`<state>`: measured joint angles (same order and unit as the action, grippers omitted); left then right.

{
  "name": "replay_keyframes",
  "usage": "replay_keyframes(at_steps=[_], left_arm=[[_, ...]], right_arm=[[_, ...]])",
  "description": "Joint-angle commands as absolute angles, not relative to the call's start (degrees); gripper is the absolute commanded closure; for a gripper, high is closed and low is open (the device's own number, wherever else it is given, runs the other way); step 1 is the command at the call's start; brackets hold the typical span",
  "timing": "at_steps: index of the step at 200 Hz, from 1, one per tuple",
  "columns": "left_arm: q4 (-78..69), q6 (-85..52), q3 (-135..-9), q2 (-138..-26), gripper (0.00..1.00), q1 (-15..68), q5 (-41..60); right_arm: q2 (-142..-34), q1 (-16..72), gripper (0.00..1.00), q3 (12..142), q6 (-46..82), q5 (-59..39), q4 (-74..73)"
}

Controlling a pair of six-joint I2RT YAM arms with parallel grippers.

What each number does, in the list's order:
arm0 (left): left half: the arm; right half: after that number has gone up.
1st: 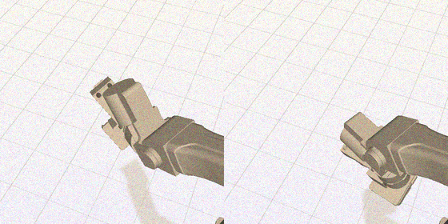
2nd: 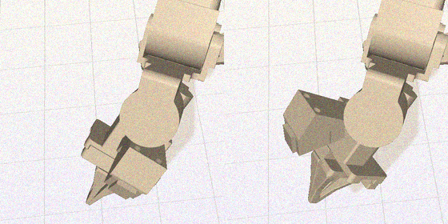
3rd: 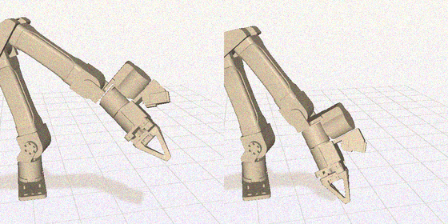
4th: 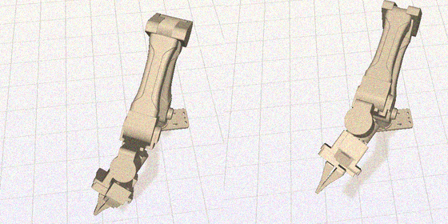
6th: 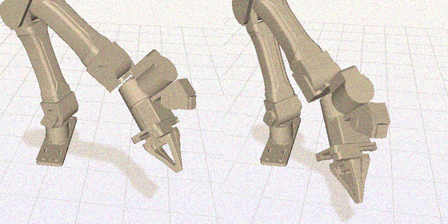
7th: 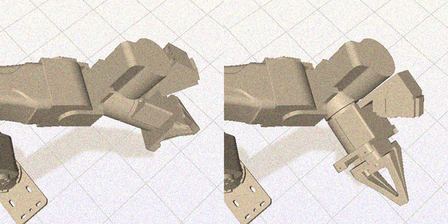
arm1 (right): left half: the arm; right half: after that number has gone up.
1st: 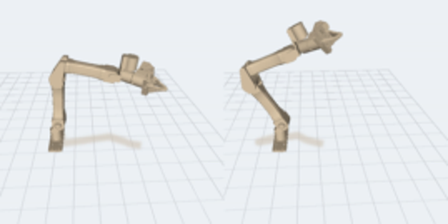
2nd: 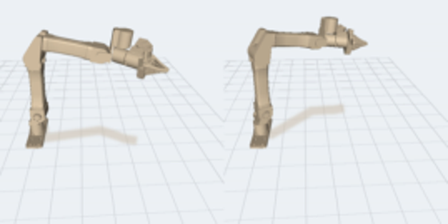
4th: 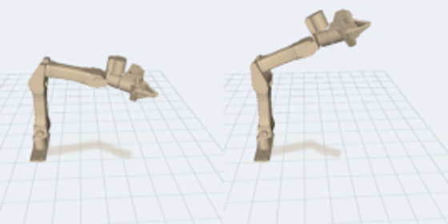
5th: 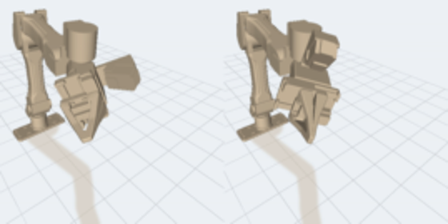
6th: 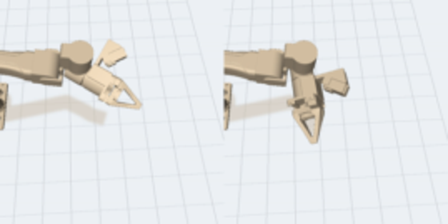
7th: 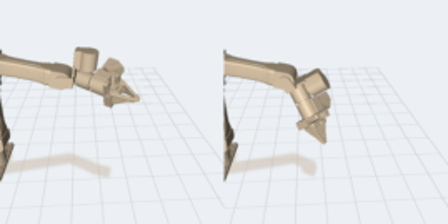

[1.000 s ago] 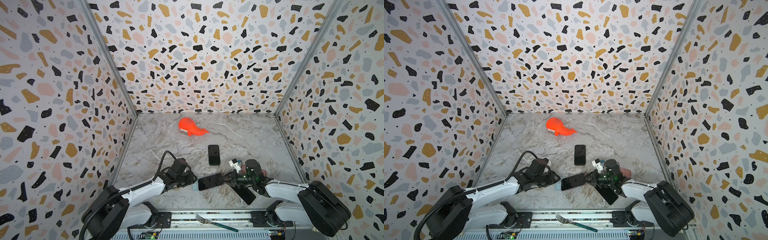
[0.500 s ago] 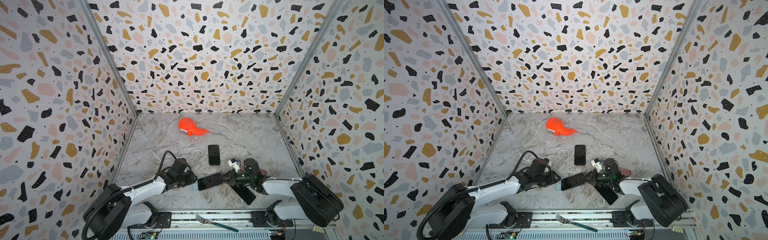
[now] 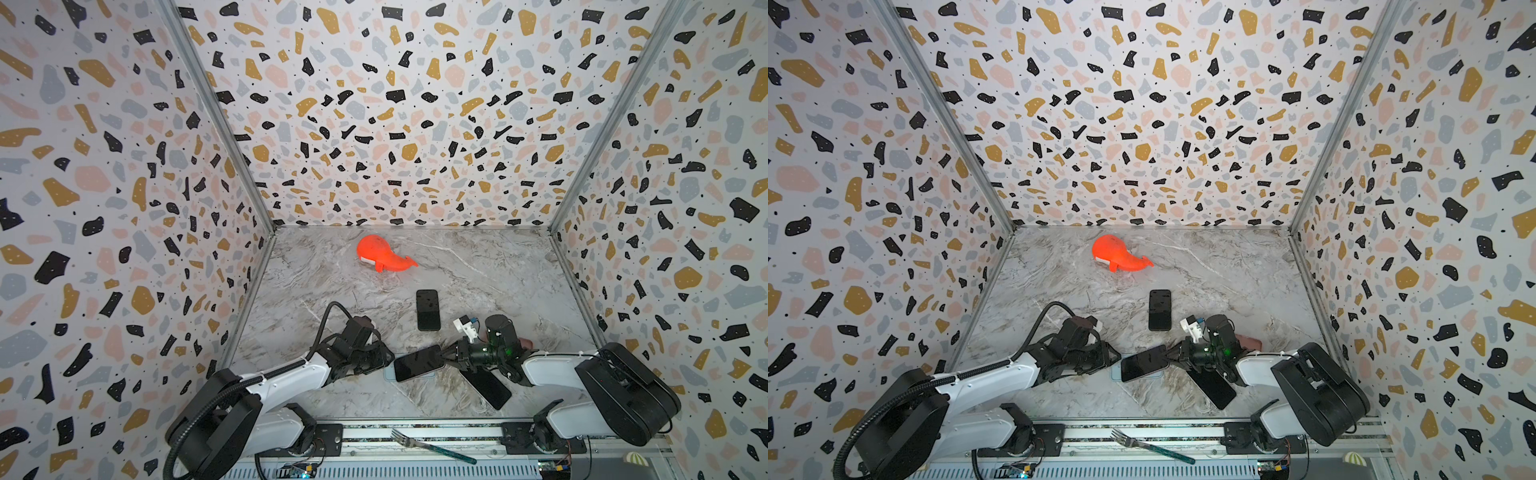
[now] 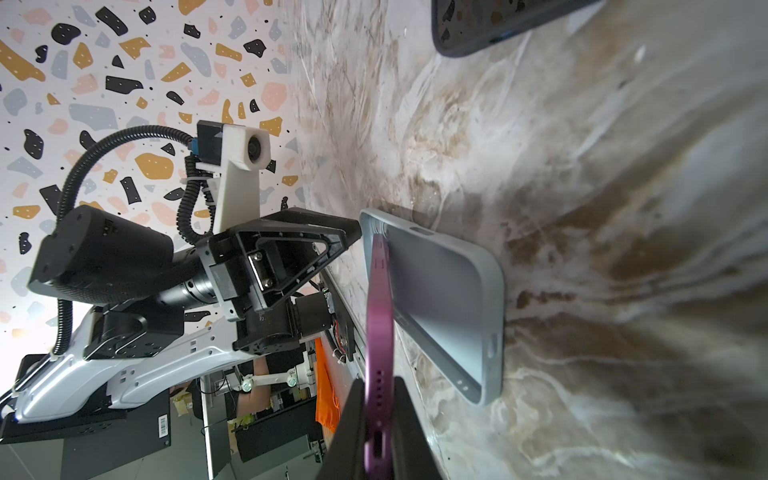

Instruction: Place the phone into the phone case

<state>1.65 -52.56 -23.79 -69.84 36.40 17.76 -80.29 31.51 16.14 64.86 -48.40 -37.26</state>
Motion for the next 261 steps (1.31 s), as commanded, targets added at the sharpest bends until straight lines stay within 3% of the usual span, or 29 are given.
replay_keyframes(at_steps=[1, 261], left_arm=[[1.7, -51.2, -21.7, -70.0, 0.60, 35.0, 17.4], [-8.0, -56.2, -16.9, -68.5, 0.60, 34.3, 22.5]], right_arm=[[-79.4, 31.8, 0.99, 18.0, 64.9, -48.1, -41.5], [-83.0, 39.1, 0.99, 14.2, 66.6, -33.7, -42.9]])
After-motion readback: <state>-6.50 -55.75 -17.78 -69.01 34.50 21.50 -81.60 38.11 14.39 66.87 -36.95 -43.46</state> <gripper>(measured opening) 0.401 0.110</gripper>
